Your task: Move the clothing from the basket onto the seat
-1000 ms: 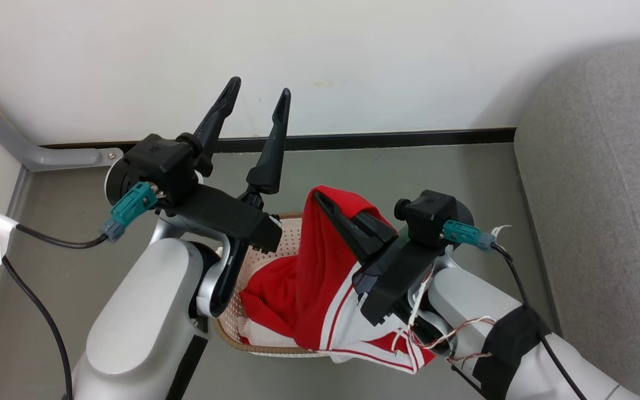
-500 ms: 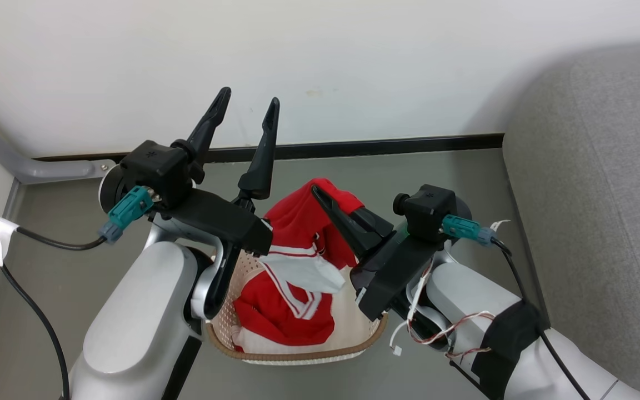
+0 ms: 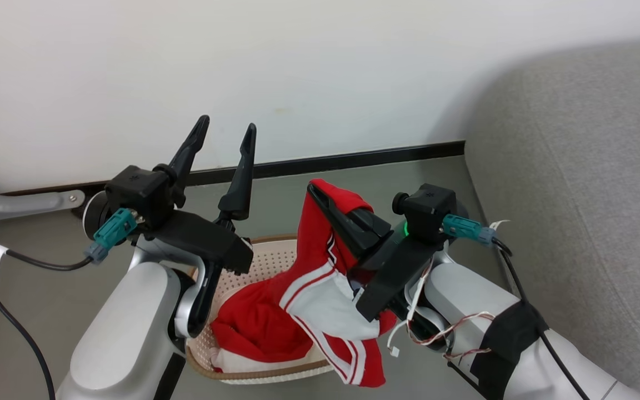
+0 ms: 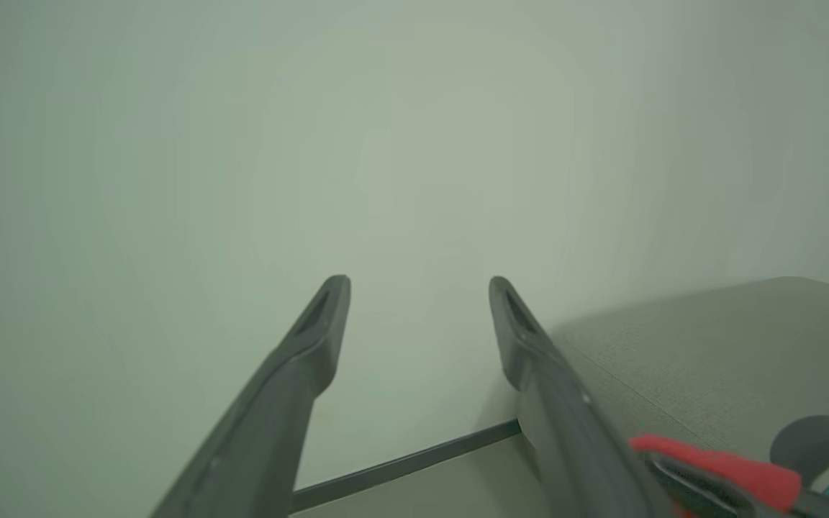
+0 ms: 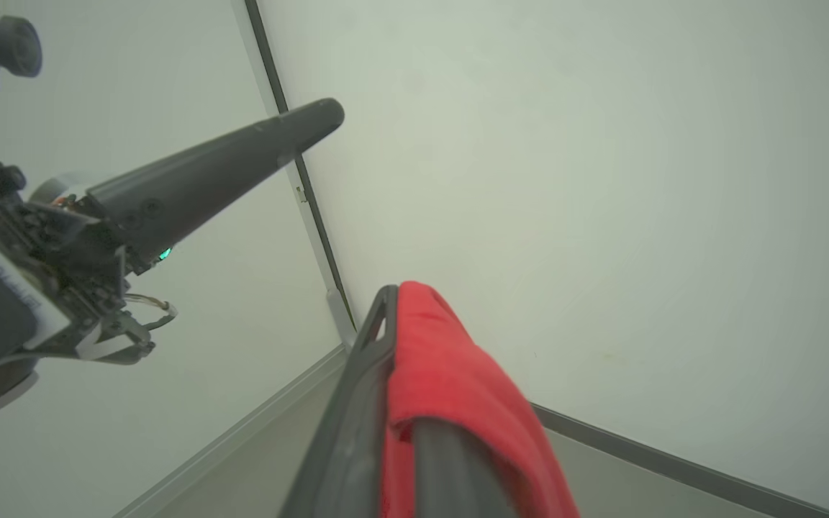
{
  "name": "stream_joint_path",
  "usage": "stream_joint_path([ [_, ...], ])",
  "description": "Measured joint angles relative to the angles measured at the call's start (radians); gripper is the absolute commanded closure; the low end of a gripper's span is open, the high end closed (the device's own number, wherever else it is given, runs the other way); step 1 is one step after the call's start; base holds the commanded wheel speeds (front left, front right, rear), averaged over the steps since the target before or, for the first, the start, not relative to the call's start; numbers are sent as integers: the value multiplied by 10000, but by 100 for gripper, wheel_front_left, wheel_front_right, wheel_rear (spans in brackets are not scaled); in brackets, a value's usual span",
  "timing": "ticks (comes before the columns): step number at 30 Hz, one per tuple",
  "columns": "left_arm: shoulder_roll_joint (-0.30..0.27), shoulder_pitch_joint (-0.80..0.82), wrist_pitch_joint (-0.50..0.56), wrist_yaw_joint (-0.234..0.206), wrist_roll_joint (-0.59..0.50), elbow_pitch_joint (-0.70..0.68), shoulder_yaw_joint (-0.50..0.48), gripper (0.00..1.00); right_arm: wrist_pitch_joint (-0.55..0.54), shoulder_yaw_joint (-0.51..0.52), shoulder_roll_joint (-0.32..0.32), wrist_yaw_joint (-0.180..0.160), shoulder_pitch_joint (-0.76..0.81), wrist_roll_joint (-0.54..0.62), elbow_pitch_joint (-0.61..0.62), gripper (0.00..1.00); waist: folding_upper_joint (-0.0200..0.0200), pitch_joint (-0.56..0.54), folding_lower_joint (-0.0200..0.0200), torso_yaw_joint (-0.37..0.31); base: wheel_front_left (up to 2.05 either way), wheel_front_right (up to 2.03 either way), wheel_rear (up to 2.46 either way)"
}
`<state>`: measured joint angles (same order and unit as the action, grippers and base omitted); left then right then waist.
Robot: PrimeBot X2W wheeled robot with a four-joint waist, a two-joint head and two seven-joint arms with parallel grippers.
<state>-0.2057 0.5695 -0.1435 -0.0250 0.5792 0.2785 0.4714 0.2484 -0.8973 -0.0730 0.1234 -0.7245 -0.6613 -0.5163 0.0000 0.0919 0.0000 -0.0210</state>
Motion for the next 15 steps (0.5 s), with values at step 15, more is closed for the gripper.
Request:
stream_joint_path([
  [15, -44, -238, -40, -8, 8, -29, 2, 0, 4, 176, 13, 0, 31, 4, 311, 100, -1, -59, 1, -1347, 0, 0, 0],
])
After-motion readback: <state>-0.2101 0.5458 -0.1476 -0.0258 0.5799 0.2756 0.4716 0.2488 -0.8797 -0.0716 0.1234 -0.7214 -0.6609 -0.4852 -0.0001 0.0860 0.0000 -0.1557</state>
